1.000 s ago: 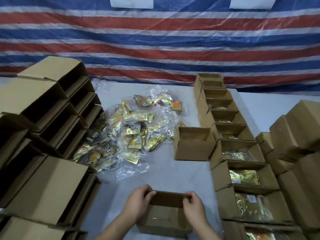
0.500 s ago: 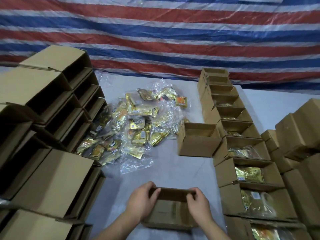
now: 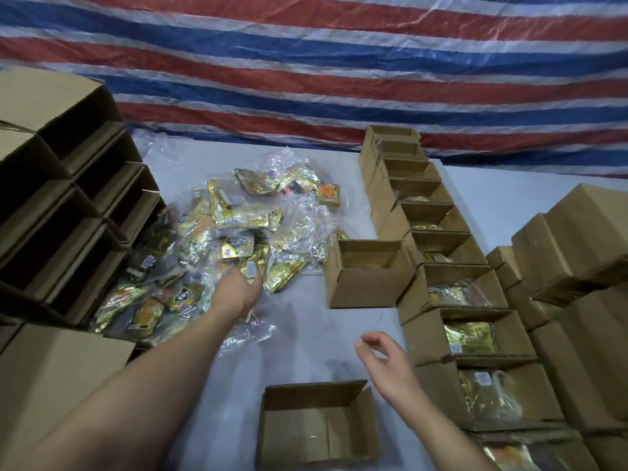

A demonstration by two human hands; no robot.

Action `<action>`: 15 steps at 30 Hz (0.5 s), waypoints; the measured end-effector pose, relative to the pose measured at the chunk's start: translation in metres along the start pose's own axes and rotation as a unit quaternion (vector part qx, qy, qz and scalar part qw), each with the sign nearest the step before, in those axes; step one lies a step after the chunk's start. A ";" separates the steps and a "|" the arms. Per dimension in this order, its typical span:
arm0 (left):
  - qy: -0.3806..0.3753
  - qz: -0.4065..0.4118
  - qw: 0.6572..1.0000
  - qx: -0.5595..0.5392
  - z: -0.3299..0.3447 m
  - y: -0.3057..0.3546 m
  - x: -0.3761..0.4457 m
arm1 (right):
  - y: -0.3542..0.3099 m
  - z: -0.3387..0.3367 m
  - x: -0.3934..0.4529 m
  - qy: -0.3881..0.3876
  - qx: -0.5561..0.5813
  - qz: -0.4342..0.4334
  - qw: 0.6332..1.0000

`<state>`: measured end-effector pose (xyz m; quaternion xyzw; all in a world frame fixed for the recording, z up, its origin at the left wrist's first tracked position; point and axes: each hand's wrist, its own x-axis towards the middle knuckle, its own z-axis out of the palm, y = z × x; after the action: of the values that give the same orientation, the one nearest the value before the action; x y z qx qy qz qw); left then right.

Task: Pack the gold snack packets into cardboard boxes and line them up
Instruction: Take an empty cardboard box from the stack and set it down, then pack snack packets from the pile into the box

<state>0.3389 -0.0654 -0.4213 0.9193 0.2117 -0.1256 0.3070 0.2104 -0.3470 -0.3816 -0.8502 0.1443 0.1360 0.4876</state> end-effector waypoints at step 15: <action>-0.026 -0.092 0.991 0.093 0.053 -0.002 0.093 | -0.001 -0.013 0.016 0.047 0.096 0.024 0.994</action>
<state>0.4140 -0.0676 -0.4978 0.9171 0.2744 -0.1959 0.2128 0.2269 -0.3596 -0.3807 -0.8011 0.1994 0.0932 0.5567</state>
